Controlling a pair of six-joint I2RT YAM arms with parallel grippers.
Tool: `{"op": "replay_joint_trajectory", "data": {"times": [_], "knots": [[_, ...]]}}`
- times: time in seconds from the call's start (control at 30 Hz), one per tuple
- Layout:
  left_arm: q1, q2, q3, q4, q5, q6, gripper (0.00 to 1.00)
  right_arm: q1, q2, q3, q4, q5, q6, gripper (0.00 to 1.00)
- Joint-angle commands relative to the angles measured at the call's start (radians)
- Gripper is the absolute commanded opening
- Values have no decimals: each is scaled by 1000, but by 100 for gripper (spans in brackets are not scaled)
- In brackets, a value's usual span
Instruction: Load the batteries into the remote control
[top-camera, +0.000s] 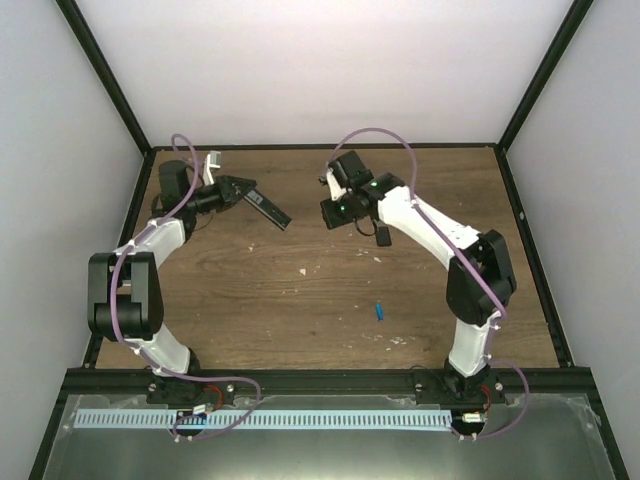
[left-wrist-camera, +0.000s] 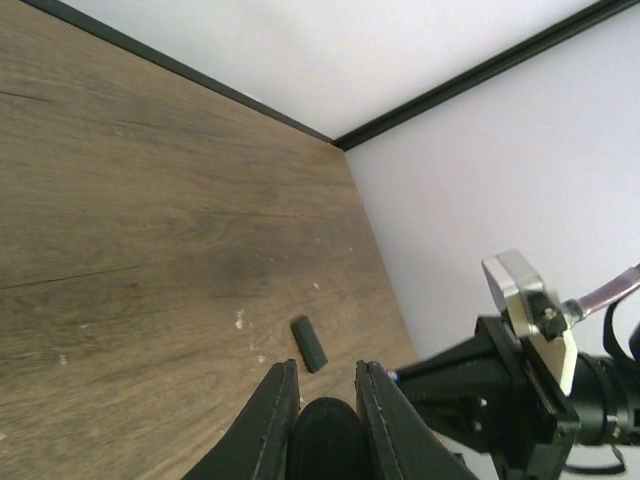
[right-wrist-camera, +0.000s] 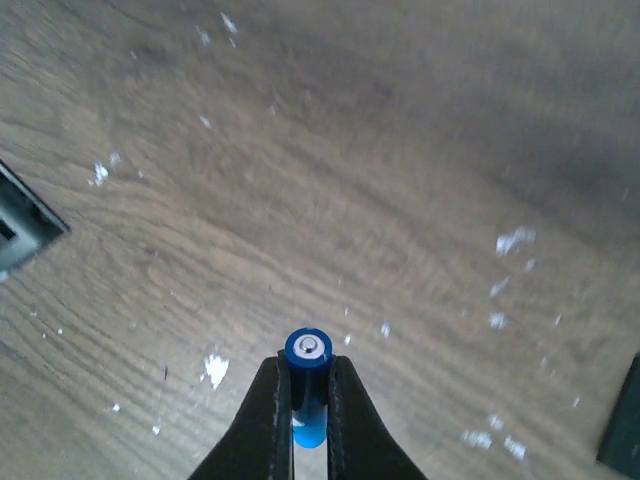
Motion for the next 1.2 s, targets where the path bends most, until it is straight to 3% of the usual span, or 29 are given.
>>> {"op": "replay_joint_trajectory", "data": {"times": [0.0, 0.2, 0.4, 0.83, 1.17], "knots": [[-10, 8, 49, -20, 116, -11, 0, -12, -65, -31, 167, -74, -281, 1], [-21, 10, 82, -54, 197, 20, 0, -39, -112, -78, 305, -272, -442, 1], [-38, 26, 94, -6, 240, -29, 0, -39, -116, -50, 298, -368, -530, 1], [-100, 67, 138, 16, 225, -56, 0, -40, -193, -71, 277, -517, -521, 1], [-117, 124, 131, 328, 259, -308, 0, -39, -178, -97, 276, -521, -545, 1]]}}
